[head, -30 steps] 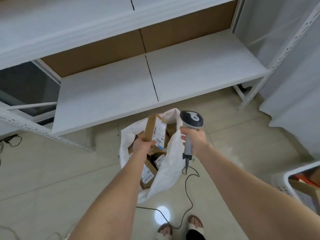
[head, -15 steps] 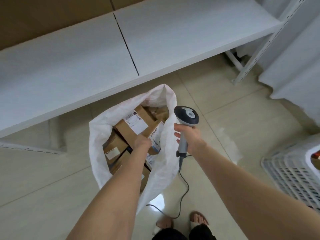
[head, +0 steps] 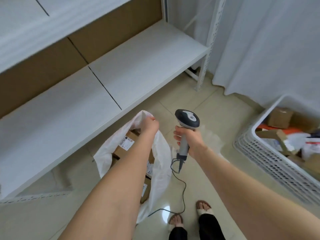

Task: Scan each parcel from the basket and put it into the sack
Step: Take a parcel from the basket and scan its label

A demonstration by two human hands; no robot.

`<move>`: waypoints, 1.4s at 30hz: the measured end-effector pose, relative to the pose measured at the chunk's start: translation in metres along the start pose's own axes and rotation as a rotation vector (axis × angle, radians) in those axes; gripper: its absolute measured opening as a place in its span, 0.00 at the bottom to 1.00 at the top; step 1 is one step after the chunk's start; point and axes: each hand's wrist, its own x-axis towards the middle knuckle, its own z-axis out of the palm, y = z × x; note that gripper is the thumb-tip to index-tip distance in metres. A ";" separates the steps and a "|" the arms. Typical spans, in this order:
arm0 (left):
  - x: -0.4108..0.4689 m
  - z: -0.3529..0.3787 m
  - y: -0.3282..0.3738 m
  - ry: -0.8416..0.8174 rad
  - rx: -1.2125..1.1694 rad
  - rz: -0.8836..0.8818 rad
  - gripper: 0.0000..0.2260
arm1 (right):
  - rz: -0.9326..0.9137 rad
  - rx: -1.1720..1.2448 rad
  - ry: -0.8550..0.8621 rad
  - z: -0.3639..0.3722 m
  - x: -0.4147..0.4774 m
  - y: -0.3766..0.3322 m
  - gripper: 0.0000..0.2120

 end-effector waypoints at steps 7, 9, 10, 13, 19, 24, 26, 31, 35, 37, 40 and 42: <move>-0.079 0.057 0.099 -0.092 0.066 0.141 0.15 | -0.071 0.174 0.143 -0.080 -0.086 -0.061 0.04; -0.106 0.084 0.123 -0.136 0.074 0.179 0.14 | -0.089 0.219 0.177 -0.111 -0.105 -0.072 0.04; -0.120 0.099 0.134 -0.151 0.081 0.202 0.14 | -0.097 0.243 0.196 -0.129 -0.114 -0.077 0.04; -0.168 0.147 0.164 -0.213 0.099 0.269 0.14 | -0.132 0.308 0.244 -0.188 -0.137 -0.088 0.05; -0.257 0.258 0.211 -0.289 0.144 0.317 0.15 | -0.154 0.414 0.292 -0.320 -0.174 -0.100 0.04; -0.324 0.363 0.247 -0.381 0.163 0.360 0.16 | -0.208 0.531 0.346 -0.444 -0.195 -0.111 0.07; -0.341 0.398 0.257 -0.411 0.187 0.373 0.15 | -0.217 0.587 0.378 -0.485 -0.197 -0.115 0.06; -0.349 0.464 0.279 -0.450 0.239 0.376 0.16 | -0.186 0.604 0.454 -0.560 -0.186 -0.127 0.11; -0.330 0.504 0.297 -0.462 0.247 0.359 0.17 | -0.160 0.618 0.476 -0.599 -0.160 -0.139 0.05; -0.316 0.525 0.307 -0.465 0.267 0.352 0.17 | -0.147 0.630 0.484 -0.616 -0.137 -0.147 0.06; -0.284 0.563 0.326 -0.477 0.305 0.335 0.18 | -0.096 0.642 0.488 -0.640 -0.091 -0.161 0.11; -0.260 0.594 0.341 -0.482 0.313 0.341 0.18 | -0.069 0.665 0.492 -0.657 -0.054 -0.172 0.12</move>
